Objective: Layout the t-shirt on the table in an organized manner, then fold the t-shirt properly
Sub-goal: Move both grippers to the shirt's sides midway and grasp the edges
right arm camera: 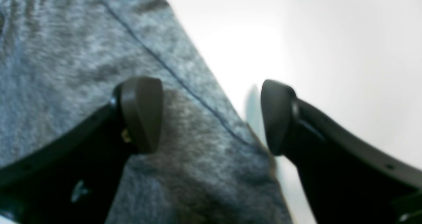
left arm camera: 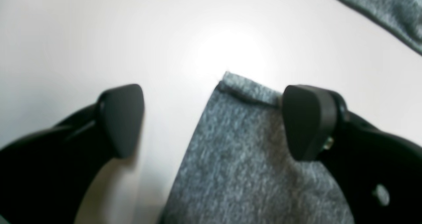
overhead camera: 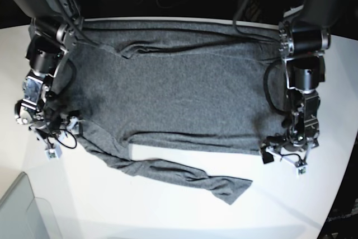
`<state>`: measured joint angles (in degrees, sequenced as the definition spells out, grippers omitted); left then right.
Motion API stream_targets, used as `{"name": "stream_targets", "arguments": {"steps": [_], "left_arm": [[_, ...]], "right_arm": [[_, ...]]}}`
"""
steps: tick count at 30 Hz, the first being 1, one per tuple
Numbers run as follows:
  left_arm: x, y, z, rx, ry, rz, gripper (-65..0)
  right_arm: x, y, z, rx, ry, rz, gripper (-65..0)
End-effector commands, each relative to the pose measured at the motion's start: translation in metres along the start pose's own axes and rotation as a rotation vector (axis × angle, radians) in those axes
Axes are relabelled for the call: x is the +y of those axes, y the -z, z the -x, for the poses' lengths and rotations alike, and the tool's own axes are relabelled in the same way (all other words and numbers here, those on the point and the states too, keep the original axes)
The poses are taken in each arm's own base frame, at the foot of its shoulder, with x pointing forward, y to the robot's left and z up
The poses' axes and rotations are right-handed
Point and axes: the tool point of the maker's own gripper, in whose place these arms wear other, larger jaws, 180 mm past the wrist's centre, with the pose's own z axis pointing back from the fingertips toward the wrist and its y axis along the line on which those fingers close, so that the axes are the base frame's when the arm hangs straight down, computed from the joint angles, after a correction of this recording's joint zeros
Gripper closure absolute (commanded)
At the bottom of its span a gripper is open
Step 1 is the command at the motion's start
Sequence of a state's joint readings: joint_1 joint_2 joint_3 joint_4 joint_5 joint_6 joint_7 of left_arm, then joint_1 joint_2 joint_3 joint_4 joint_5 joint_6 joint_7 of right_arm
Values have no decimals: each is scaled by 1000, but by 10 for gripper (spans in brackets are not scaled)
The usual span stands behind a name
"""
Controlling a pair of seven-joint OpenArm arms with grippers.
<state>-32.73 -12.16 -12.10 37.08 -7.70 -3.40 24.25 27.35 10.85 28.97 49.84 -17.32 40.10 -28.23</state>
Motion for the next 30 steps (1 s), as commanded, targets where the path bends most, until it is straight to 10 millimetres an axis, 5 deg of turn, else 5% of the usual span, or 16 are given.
{"name": "stream_targets", "arguments": {"steps": [1,5,12,20,30], "left_arm": [[-4,-3,-32,-74,-2,8,-650],[-15,-2,-28,-69,-11,27,-650],[-20,-1,-26,-65,-9,34,-650],[-17,8,2,-15,-18,28,-650],[-36,15,26,-7,14,56,-650]], "right_arm": [[-4,-2,-18,-52,5,5,-387],[13,12,4,-26,45,-52,-308],[17,15,16,-15,58,-65,-286],[18,15,20,-9,59,-66,-116],[20,14,37,15,62,-69,-97]]}}
